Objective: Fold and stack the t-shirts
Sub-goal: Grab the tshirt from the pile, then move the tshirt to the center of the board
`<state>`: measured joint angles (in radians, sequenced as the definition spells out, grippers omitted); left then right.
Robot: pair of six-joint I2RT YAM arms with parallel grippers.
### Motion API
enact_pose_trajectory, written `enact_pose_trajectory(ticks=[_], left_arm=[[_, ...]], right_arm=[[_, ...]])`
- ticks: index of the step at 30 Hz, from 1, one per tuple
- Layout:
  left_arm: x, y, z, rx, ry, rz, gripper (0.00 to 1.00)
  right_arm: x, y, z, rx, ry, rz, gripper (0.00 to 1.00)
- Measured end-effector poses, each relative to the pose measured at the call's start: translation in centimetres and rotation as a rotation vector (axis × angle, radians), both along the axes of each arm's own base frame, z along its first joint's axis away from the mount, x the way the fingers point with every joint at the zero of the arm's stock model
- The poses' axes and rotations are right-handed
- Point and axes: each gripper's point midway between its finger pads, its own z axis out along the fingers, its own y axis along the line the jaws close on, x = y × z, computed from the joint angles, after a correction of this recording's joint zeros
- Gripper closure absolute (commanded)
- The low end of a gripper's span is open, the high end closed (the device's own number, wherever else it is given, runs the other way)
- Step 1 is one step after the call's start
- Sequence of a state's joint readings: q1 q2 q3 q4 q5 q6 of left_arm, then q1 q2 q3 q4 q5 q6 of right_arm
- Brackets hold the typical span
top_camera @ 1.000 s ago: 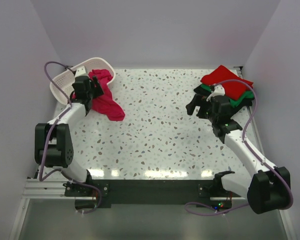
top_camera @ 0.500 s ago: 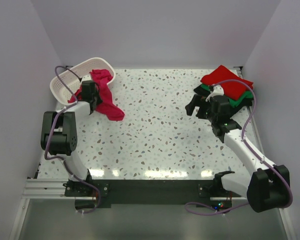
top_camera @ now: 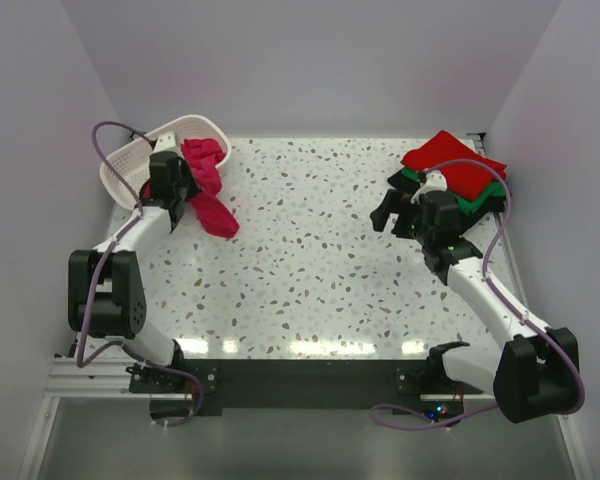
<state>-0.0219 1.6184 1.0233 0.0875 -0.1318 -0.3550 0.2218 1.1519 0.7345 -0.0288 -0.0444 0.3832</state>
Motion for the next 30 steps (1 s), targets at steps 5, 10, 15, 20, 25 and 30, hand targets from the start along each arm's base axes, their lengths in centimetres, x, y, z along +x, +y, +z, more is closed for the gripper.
enact_pose_trajectory(ticks=[5, 10, 15, 20, 25, 30], left_arm=[[-0.8, -3.2, 6.4, -0.074, -0.141, -0.169, 1.00], [-1.7, -6.5, 12.2, -0.147, -0.267, -0.347, 1.00], [-2.8, -11.3, 18.6, -0.206, -0.408, -0.557, 1.00], [-4.8, -19.3, 25.5, -0.236, -0.525, -0.836, 1.00], [-8.1, -24.0, 27.8, -0.306, -0.586, -1.083, 0.49], [-6.3, -23.6, 21.0, -0.308, -0.444, -1.001, 0.32]], right_arm=[[0.0, 0.0, -0.1, -0.001, 0.003, 0.000, 0.01], [0.0, 0.0, -0.2, -0.002, 0.005, 0.001, 0.01], [0.0, 0.0, -0.2, -0.003, 0.004, 0.000, 0.01], [0.0, 0.0, -0.1, -0.004, 0.004, 0.001, 0.01], [0.0, -0.1, 0.2, -0.004, -0.008, 0.001, 0.01], [-0.1, -0.1, 0.5, -0.002, -0.017, 0.001, 0.01]])
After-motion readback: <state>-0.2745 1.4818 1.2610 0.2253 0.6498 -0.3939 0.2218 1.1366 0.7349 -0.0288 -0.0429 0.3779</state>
